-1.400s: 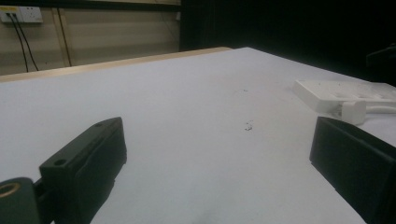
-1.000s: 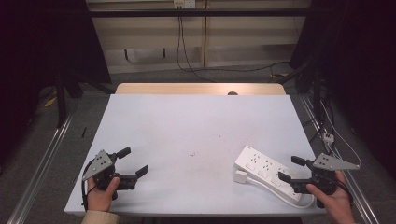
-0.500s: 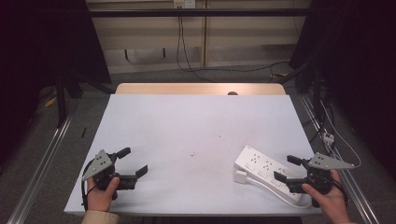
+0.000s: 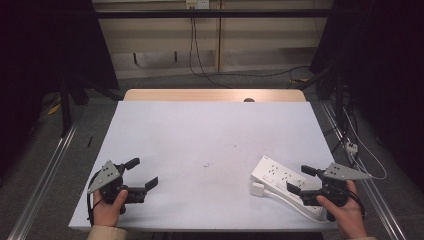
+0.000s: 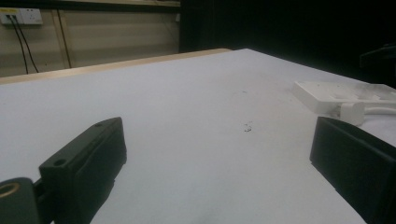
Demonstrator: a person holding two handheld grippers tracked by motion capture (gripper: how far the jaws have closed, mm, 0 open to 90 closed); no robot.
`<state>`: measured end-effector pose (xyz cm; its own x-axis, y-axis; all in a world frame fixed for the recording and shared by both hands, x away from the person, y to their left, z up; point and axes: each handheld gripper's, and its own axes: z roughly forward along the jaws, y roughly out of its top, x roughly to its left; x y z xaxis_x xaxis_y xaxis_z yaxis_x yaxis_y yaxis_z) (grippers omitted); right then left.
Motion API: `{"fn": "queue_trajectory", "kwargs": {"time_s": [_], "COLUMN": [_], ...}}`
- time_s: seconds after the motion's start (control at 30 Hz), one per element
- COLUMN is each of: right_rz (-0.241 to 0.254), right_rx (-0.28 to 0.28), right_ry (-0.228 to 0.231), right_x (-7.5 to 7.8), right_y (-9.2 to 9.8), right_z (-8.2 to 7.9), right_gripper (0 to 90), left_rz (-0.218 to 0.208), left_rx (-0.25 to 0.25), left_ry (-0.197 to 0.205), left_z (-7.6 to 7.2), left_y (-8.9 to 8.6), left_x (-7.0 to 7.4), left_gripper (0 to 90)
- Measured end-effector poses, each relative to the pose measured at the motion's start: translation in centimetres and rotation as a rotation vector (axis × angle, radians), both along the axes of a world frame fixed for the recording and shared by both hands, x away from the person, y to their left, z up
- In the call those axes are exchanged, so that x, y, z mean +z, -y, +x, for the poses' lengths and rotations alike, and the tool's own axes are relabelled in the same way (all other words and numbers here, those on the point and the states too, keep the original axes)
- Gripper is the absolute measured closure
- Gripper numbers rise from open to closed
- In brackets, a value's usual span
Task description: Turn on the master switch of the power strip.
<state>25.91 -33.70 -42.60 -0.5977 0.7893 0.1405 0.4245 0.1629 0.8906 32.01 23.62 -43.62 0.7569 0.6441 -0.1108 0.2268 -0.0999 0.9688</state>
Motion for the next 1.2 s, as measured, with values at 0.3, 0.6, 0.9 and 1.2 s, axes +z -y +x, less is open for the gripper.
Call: {"fn": "queue_trajectory", "kwargs": {"time_s": [0.3, 0.6, 0.9, 1.2], "right_rz": [-0.001, 0.002, 0.001, 0.000], "right_rx": [-0.005, -0.026, -0.033, -0.034], "right_ry": [-0.004, -0.002, -0.002, -0.005], "right_x": [-0.2, -0.2, -0.2, -0.3], "right_y": [-0.4, -0.9, -1.4, -2.0], "right_z": [0.3, 0.6, 0.9, 1.2], "right_gripper": [12.5, 10.9, 9.3, 9.2], "left_rz": [0.001, -0.004, 0.002, -0.001], "left_rx": [0.001, 0.001, -0.003, -0.003], "left_ry": [0.002, 0.000, 0.000, 0.000], "left_z": [0.0, 0.0, 0.0, 0.0], "left_y": [0.0, 0.0, 0.0, 0.0], "left_x": [0.0, 0.0, 0.0, 0.0], "left_gripper": [3.4, 3.4, 3.4, 3.4]}}
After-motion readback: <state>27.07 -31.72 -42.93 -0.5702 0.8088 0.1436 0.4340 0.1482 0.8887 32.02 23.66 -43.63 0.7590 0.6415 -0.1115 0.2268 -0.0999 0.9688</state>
